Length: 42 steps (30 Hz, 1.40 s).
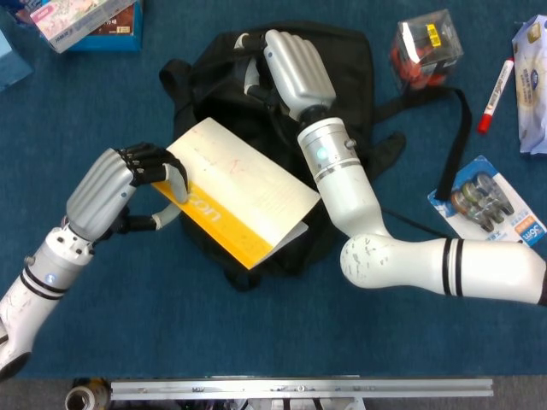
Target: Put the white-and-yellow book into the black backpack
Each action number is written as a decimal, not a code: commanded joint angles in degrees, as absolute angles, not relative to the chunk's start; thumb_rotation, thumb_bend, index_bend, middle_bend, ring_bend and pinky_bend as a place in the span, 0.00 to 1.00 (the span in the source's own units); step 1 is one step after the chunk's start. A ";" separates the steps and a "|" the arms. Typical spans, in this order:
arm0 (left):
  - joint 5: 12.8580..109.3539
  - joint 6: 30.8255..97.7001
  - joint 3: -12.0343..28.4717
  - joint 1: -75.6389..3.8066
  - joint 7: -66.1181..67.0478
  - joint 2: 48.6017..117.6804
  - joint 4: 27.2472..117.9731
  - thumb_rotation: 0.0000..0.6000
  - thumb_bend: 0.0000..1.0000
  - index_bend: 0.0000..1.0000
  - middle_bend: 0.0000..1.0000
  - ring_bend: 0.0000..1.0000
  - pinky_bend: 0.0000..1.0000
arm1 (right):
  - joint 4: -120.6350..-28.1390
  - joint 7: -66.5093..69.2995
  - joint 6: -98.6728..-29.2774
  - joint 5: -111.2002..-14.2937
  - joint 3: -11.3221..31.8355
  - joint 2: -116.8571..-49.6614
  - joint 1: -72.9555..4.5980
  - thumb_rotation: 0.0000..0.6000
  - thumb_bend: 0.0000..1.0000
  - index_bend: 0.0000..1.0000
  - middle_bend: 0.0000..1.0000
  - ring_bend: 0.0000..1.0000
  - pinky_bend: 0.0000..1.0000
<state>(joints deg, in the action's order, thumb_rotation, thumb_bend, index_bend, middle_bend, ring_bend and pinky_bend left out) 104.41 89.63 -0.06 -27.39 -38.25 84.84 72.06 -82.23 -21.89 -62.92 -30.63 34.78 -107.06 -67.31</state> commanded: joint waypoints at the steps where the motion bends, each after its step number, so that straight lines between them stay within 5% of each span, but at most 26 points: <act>1: 103.98 89.84 0.29 -27.69 -38.68 84.98 72.29 1.00 0.35 0.66 0.57 0.44 0.45 | -82.10 -21.69 -62.91 -30.51 34.93 -107.07 -67.35 1.00 0.96 0.64 0.66 0.77 0.99; 42: 100.51 89.91 1.85 -30.64 -41.98 94.76 67.59 1.00 0.35 0.66 0.57 0.44 0.45 | -80.80 -20.45 -62.56 -28.91 35.63 -107.33 -68.49 1.00 0.96 0.64 0.66 0.77 0.99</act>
